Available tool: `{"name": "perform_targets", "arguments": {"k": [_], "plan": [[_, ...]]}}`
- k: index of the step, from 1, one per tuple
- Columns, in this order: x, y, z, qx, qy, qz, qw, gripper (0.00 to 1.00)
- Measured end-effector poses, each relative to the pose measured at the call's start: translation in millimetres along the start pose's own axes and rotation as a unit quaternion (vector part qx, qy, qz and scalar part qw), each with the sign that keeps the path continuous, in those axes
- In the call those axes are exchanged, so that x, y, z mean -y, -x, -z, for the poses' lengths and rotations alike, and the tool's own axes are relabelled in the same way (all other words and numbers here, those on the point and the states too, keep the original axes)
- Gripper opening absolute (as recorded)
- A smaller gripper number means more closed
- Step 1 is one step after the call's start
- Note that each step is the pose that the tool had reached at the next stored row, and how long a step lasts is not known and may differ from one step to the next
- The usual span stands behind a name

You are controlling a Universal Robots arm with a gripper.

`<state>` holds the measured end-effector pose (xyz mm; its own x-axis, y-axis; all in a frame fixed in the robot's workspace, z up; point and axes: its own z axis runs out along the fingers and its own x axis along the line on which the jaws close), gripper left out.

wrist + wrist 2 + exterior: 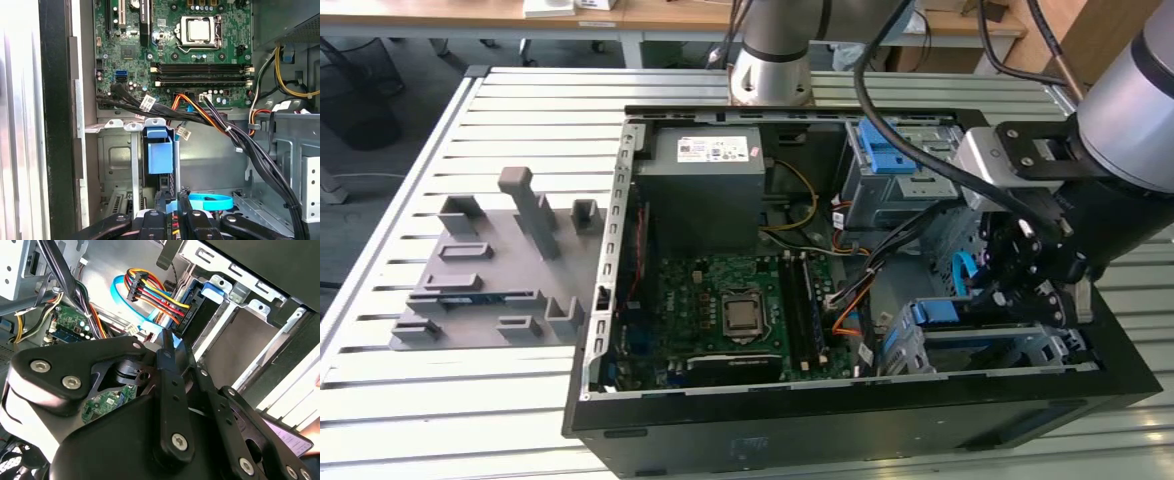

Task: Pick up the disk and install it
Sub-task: 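Insert the second disk wire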

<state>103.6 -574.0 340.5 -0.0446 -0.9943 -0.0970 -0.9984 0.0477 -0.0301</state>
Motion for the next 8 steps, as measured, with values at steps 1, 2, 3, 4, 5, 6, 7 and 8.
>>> {"name": "perform_targets", "arguments": {"k": [1, 2, 3, 4, 5, 6, 7, 8], "plan": [[0.0, 0.1, 1.4, 0.0000, 0.0002, 0.000, 1.0000, 0.24], [0.1, 0.3, 2.8, 0.0000, 0.0003, 0.000, 1.0000, 0.24], [0.1, 0.5, 4.4, 0.0000, 0.0005, 0.000, 1.0000, 0.24], [0.2, 0.8, 6.0, 0.0000, 0.0008, 0.000, 1.0000, 0.24], [0.4, 1.1, 7.1, 0.0000, 0.0013, 0.000, 1.0000, 0.24], [0.4, 1.2, 7.3, 0.0000, 0.0016, 0.000, 1.0000, 0.22], [0.4, 1.2, 7.2, 0.0001, 0.0017, 0.000, 1.0000, 0.22], [0.4, 1.2, 7.2, 0.0001, 0.0017, 0.000, 1.0000, 0.16]]}}
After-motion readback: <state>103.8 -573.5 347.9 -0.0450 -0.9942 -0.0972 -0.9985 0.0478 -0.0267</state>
